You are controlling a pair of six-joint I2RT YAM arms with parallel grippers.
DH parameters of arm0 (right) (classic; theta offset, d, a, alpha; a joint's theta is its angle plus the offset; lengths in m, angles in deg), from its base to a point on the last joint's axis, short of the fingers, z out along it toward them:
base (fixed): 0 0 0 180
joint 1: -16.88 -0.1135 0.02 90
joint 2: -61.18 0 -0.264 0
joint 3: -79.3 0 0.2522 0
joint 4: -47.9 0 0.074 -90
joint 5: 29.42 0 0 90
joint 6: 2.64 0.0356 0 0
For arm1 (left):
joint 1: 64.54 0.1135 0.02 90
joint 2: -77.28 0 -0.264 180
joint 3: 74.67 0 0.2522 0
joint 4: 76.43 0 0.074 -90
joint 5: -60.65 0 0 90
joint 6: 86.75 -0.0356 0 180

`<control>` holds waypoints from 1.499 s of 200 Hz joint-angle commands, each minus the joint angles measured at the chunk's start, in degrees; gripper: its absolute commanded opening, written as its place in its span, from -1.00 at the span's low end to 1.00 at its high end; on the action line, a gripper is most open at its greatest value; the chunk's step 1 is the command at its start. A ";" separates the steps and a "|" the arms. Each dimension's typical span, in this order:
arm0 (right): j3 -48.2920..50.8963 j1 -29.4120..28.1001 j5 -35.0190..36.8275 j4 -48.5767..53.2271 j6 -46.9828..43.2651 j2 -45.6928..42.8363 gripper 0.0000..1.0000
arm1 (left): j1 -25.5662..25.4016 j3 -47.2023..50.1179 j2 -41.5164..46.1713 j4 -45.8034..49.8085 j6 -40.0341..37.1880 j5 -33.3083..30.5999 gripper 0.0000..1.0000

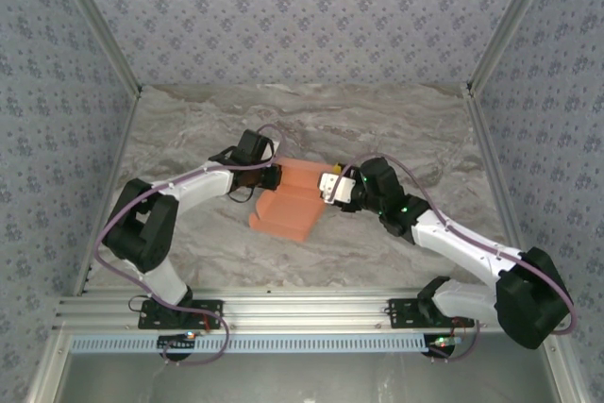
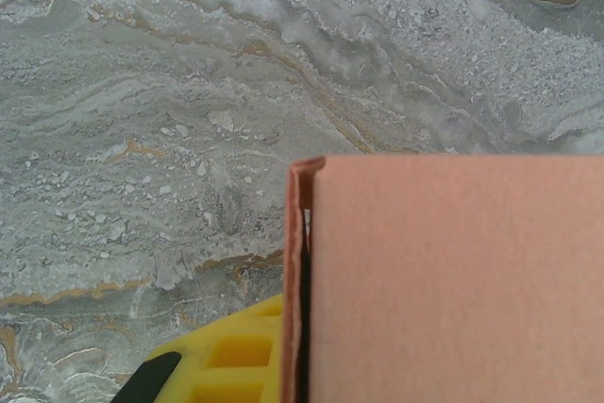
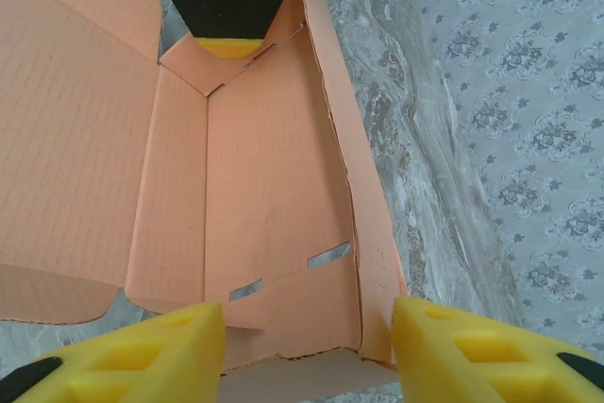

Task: Fold the paper box

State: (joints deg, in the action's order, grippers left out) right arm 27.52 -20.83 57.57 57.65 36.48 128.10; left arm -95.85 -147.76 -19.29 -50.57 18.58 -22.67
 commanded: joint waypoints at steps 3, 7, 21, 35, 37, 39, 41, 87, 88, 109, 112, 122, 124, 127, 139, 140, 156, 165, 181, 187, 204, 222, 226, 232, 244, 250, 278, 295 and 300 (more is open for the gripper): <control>0.07 -0.35 2.10 2.87 -3.73 0.41 -0.01 | -0.43 -1.76 -0.70 0.82 0.20 1.39 -1.00; 0.00 -0.37 2.12 3.07 -3.90 0.41 -0.02 | -0.45 -1.75 -0.70 0.89 0.16 1.35 -0.99; -0.06 -0.51 2.85 4.08 -4.75 0.41 -0.03 | -0.44 -1.84 -0.85 1.07 -0.08 1.38 -1.00; -0.20 -0.69 3.98 5.57 -5.56 0.41 -0.02 | -0.37 -1.85 -0.81 1.30 -0.30 1.30 -0.99; -0.25 -0.69 4.26 5.72 -5.60 0.41 -0.02 | -0.34 -1.87 -0.81 1.31 -0.37 1.25 -1.00; -0.22 -0.69 4.59 5.82 -5.57 0.41 -0.02 | -0.36 -1.91 -0.81 1.34 -0.39 1.17 -1.00; -0.28 -0.72 4.90 5.87 -5.51 0.41 -0.02 | -0.38 -1.93 -0.81 1.35 -0.37 1.20 -1.00; -0.50 -0.62 10.53 6.38 -4.85 0.08 0.03 | -0.37 -1.84 -0.96 1.18 -0.21 1.30 -1.00; -0.53 -0.66 10.50 6.34 -4.85 0.07 0.03 | -0.35 -1.84 -0.97 1.13 -0.21 1.36 -1.00; -0.47 -0.70 7.43 6.48 -5.03 -0.28 0.02 | -0.35 -1.84 -1.07 1.16 -0.21 1.46 -1.00; -0.48 -0.69 6.96 6.43 -5.08 -0.27 0.02 | -0.34 -1.91 -1.07 1.22 -0.28 1.46 -1.00; -0.39 -1.07 4.92 6.25 -5.28 -0.44 0.02 | -0.36 -1.97 -1.16 1.26 -0.26 1.62 -1.00; -0.34 -1.07 4.56 6.18 -5.33 -0.46 0.02 | -0.40 -1.98 -1.16 1.26 -0.29 1.66 -1.00; -0.28 -1.19 3.92 6.04 -5.44 -0.51 0.02 | -0.42 -2.01 -1.14 1.26 -0.30 1.74 -1.00; -0.21 -1.52 1.49 5.49 -5.72 -0.69 0.01 | -0.35 -2.10 -1.25 1.17 -0.30 1.96 -1.00; -0.21 -1.54 1.41 5.41 -5.72 -0.67 0.01 | -0.38 -2.10 -1.25 1.13 -0.30 1.95 -1.00; -0.26 -1.86 -0.02 5.26 -6.07 -0.66 -0.02 | -0.40 -2.18 -1.42 1.18 -0.36 1.94 -1.00; -0.22 -1.86 -0.25 5.56 -6.50 -0.65 -0.05 | -0.41 -2.10 -1.58 1.33 -0.32 2.10 -1.00; -0.41 -1.86 0.02 6.71 -6.95 -0.38 -0.11 | -0.38 -2.28 -1.74 1.25 -0.30 2.06 -1.00; -0.56 -1.88 -0.09 7.25 -7.07 -0.38 -0.12 | -0.41 -2.36 -1.77 1.26 -0.22 2.05 -1.00; -0.97 -1.85 -1.07 9.56 -7.52 -0.14 -0.14 | -0.41 -2.46 -1.87 1.26 -0.19 2.36 -1.00; -1.60 -1.87 -1.43 11.15 -7.73 0.40 -0.17 | -0.34 -2.63 -1.86 1.35 -0.30 2.51 -1.00; -1.69 -1.87 -1.39 11.47 -7.84 0.49 -0.17 | -0.37 -2.68 -1.86 1.39 -0.39 2.49 -1.00; -1.87 -1.88 -1.39 11.63 -7.84 0.71 -0.18 | -0.36 -2.72 -1.88 1.57 -0.47 2.50 -1.00; -2.01 -1.87 -1.48 12.09 -8.03 1.01 -0.18 | -0.38 -2.85 -1.86 1.66 -0.61 2.49 -1.00; -2.29 -1.97 -1.58 12.41 -8.17 1.15 -0.17 | -0.42 -2.89 -1.86 1.76 -0.65 2.54 -1.00; -2.95 -2.15 -1.57 13.64 -8.45 1.97 -0.19 | -0.47 -2.85 -2.10 1.66 -0.90 3.04 -1.00; -3.28 -2.31 -1.55 14.19 -8.49 2.33 -0.22 | -0.55 -2.61 -2.34 1.29 -1.08 3.12 -1.00; -3.29 -2.35 -1.74 14.29 -8.53 2.35 -0.22 | -0.61 -2.54 -2.28 1.14 -1.03 3.15 -1.00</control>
State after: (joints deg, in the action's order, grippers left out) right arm 25.47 -22.53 58.17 66.83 30.04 129.50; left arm -96.17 -148.40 -21.30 -48.06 17.62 -22.32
